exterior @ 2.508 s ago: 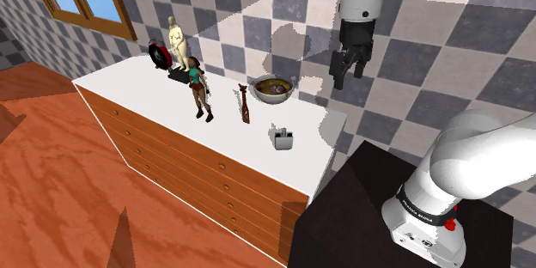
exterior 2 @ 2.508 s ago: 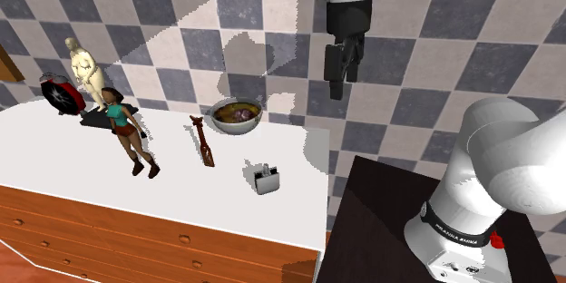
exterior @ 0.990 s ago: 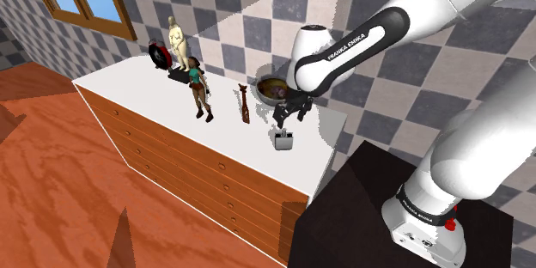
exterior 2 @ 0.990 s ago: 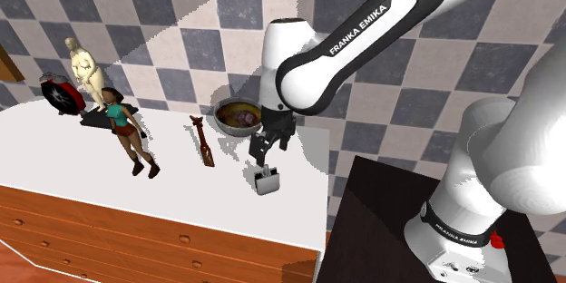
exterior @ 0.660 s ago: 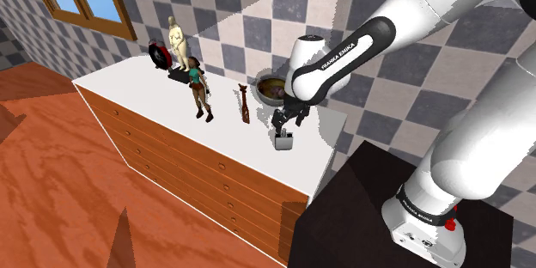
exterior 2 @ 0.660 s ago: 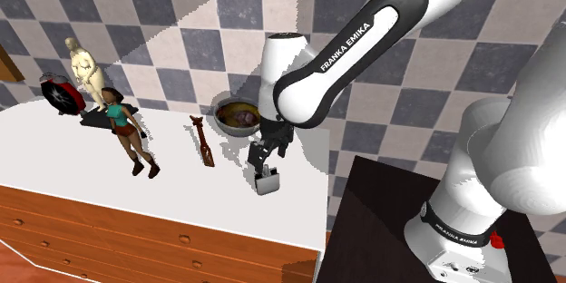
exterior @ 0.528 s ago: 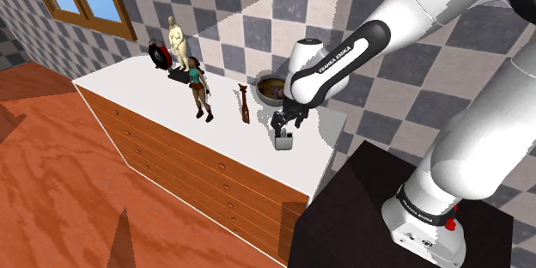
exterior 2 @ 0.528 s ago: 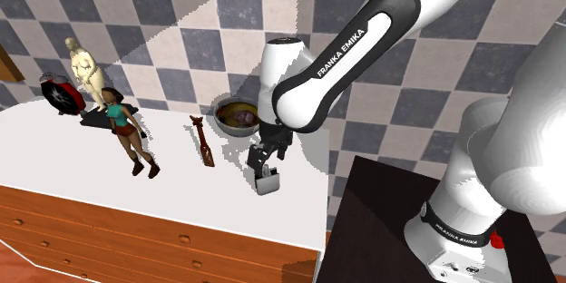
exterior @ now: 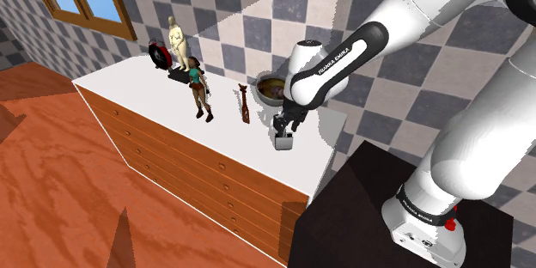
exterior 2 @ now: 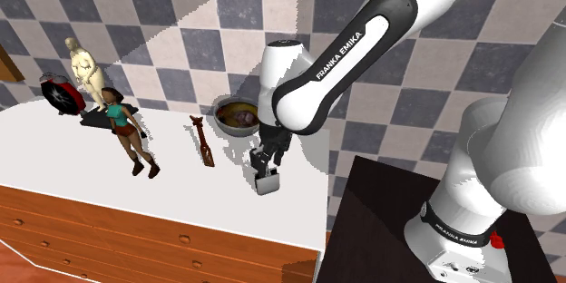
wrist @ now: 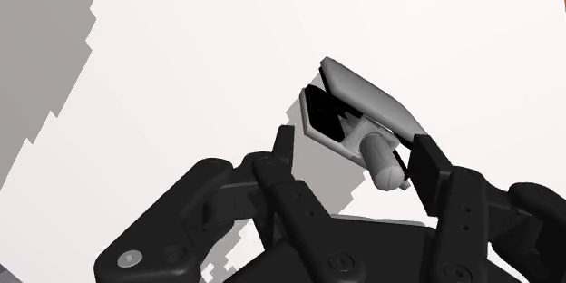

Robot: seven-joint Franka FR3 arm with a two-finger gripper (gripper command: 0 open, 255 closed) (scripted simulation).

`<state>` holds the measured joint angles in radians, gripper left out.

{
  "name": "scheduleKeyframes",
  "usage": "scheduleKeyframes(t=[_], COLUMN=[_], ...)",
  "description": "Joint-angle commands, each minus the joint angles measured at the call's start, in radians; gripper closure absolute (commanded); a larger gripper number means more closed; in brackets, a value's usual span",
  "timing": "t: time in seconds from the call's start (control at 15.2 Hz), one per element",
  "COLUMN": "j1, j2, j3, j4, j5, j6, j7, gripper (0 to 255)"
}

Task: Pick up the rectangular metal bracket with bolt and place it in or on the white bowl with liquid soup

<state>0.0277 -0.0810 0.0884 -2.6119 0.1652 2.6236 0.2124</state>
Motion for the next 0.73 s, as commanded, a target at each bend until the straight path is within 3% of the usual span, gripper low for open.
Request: scheduleKeyframes(t=[0.0,0.66], j1=[0.000,-0.001], j2=[0.000,-0.026], j3=[0.000,-0.001], j4=[0.000,0.006], j5=[0.000,-0.004], j6=[0.000,-0.031], j7=[0.000,0.005], gripper=[255,255])
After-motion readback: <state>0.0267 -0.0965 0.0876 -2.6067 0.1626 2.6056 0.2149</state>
